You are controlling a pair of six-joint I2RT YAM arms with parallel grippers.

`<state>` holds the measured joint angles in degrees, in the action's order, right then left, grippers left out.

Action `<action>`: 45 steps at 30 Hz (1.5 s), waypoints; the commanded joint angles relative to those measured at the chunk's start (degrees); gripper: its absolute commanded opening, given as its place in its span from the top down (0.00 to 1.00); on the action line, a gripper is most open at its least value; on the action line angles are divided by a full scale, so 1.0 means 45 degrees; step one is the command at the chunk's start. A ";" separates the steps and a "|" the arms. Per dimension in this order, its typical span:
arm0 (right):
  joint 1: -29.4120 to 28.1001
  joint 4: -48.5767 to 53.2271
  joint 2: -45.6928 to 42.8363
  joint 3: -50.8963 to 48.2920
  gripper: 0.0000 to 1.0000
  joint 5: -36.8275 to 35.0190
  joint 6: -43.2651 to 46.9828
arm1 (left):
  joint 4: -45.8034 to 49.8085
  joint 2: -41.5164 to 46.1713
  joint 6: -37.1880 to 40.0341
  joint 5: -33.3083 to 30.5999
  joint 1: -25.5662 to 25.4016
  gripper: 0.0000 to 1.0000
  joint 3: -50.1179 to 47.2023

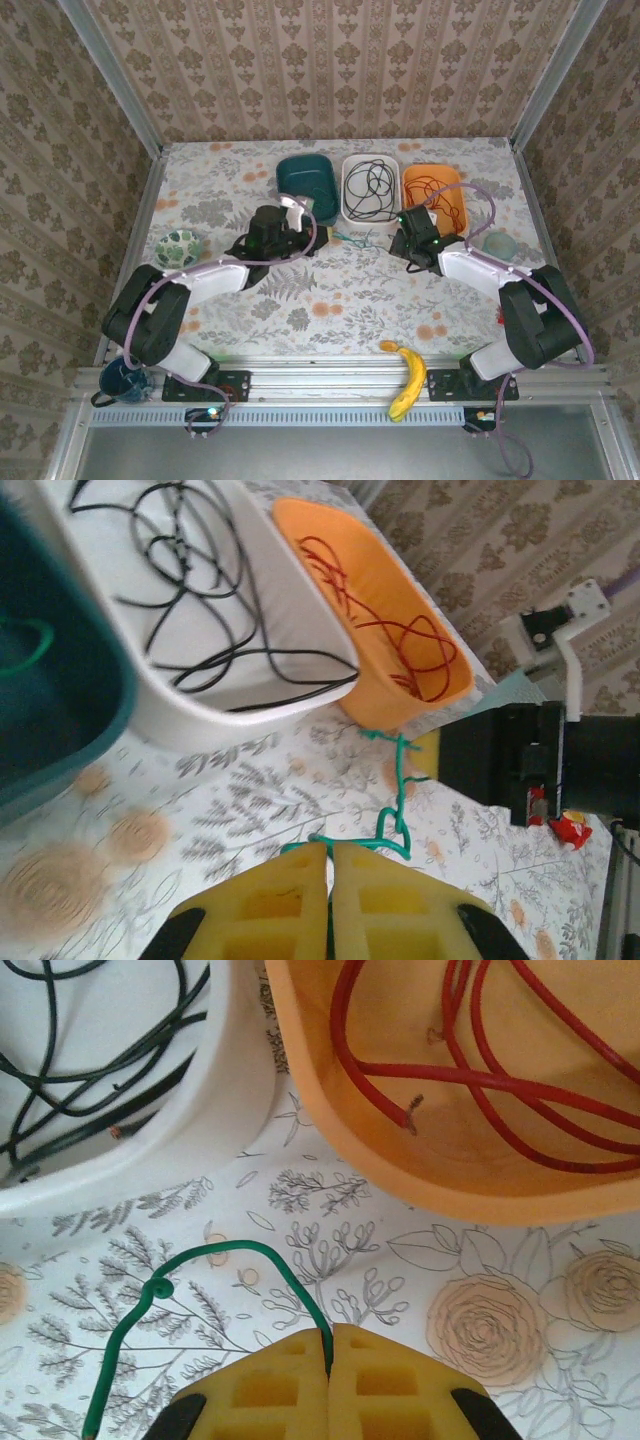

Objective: Untangle the cables

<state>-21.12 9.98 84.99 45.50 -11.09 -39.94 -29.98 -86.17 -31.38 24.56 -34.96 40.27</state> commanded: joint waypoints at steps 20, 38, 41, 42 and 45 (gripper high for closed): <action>0.1444 0.1981 -0.0111 -0.0906 1.00 -0.1489 -0.0755 | 0.0148 0.4221 -0.1484 -0.0968 0.4003 1.00 -0.1850; 0.1560 0.1009 -0.0748 -0.1281 1.00 -0.0411 -0.0609 | 0.1940 0.2329 -0.0674 -0.3144 0.5333 1.00 0.1797; 0.1544 0.1014 -0.1040 -0.1355 1.00 -0.0368 -0.0539 | 0.2959 0.1149 0.0300 -0.3841 0.5135 1.00 0.3272; 0.1533 0.1014 -0.1101 -0.1389 1.00 -0.0392 -0.0484 | 0.3197 0.0695 0.0765 -0.3912 0.5030 1.00 0.3759; 0.1532 0.1135 -0.1111 -0.1437 1.00 -0.0469 -0.0392 | 0.4385 -0.0764 0.1513 -0.4025 0.4821 1.00 0.5289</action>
<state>-14.24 14.83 81.03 39.90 -13.08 -42.19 -16.80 -85.38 -30.30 9.04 -12.27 58.76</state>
